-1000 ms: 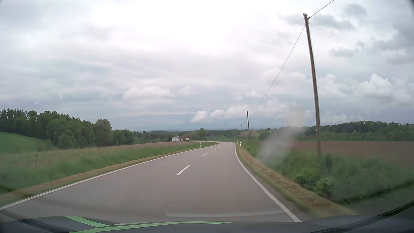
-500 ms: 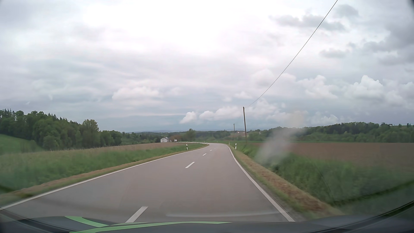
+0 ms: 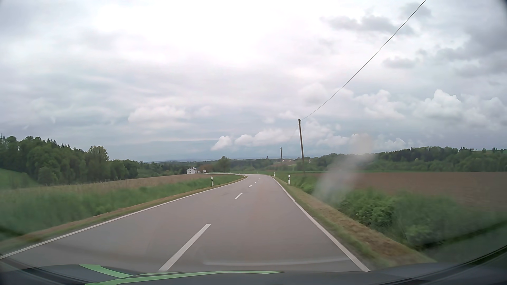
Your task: Follow the waypoints while adhering to traffic rules and regulations
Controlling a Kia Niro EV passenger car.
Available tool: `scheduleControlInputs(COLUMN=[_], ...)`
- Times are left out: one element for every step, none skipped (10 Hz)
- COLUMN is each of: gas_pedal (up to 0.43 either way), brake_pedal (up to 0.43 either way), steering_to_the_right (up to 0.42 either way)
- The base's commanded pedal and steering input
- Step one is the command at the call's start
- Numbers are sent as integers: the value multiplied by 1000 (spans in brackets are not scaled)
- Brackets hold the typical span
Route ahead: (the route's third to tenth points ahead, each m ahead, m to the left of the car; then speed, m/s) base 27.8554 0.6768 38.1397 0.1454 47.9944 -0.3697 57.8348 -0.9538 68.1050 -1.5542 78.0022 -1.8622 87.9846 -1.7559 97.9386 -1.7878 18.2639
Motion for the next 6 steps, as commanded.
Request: scheduleControlInputs(gas_pedal=[268, 248, 240, 240, 240, 240], brake_pedal=[0, 0, 0, 0, 0, 0], steering_to_the_right=[14, 14, 12, 10, 10, 9])
